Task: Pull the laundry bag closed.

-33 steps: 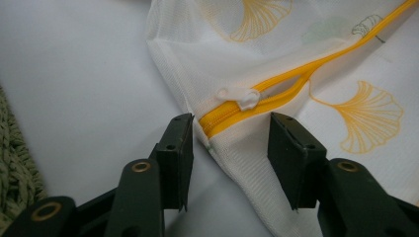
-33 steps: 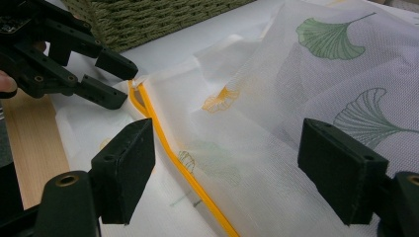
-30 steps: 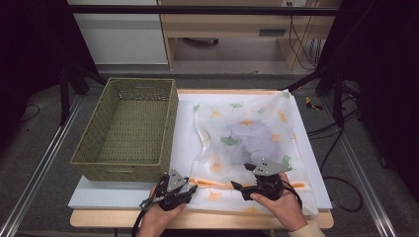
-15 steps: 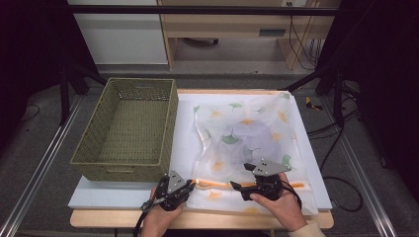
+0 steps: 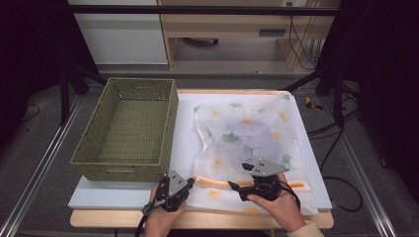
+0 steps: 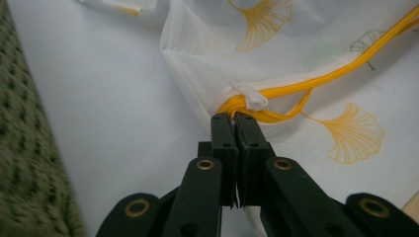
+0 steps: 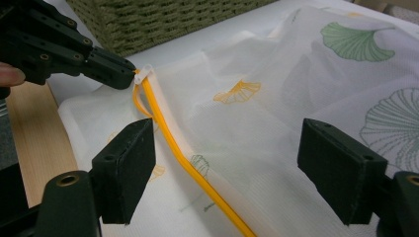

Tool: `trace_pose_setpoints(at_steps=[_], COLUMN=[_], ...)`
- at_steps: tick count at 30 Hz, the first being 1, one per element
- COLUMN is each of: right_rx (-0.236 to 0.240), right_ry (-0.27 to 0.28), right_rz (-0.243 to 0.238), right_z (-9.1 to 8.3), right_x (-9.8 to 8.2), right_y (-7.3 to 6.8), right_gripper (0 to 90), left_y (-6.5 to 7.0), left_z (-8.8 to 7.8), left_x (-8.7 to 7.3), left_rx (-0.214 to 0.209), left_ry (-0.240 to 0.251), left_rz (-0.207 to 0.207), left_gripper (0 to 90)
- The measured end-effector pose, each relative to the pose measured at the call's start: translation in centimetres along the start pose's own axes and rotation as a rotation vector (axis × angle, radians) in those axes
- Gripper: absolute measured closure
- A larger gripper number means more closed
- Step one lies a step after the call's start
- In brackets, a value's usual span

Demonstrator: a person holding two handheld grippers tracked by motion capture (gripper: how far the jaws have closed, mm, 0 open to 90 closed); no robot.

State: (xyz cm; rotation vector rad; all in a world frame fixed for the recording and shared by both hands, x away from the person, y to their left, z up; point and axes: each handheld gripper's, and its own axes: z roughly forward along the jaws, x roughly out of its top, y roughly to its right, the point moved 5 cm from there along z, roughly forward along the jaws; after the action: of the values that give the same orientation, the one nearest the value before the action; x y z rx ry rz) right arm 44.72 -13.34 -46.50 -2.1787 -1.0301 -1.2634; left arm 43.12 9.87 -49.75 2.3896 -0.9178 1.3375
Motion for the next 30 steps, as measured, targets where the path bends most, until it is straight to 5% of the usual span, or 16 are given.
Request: trace_pose_setpoints(at_steps=[10, 21, 30], right_rx=[-0.012, 0.024, 0.056], right_ry=[0.061, 0.044, 0.019], right_rz=[-0.074, -0.112, -0.131], right_z=[-0.7, -0.5, 0.7], right_x=[3.0, 4.4, 4.8], right_y=[-1.7, -3.2, -3.6], right_gripper=[43.1, 69.7, 83.1], left_y=[0.6, 1.7, 1.9], left_z=[-2.2, -3.5, -3.1], left_x=[2.7, 4.2, 3.9], left_rx=[0.069, 0.147, 0.116], left_ry=[0.053, 0.081, 0.071], left_rz=[0.093, 0.232, 0.215], left_gripper=[88.1, 88.2, 88.2])
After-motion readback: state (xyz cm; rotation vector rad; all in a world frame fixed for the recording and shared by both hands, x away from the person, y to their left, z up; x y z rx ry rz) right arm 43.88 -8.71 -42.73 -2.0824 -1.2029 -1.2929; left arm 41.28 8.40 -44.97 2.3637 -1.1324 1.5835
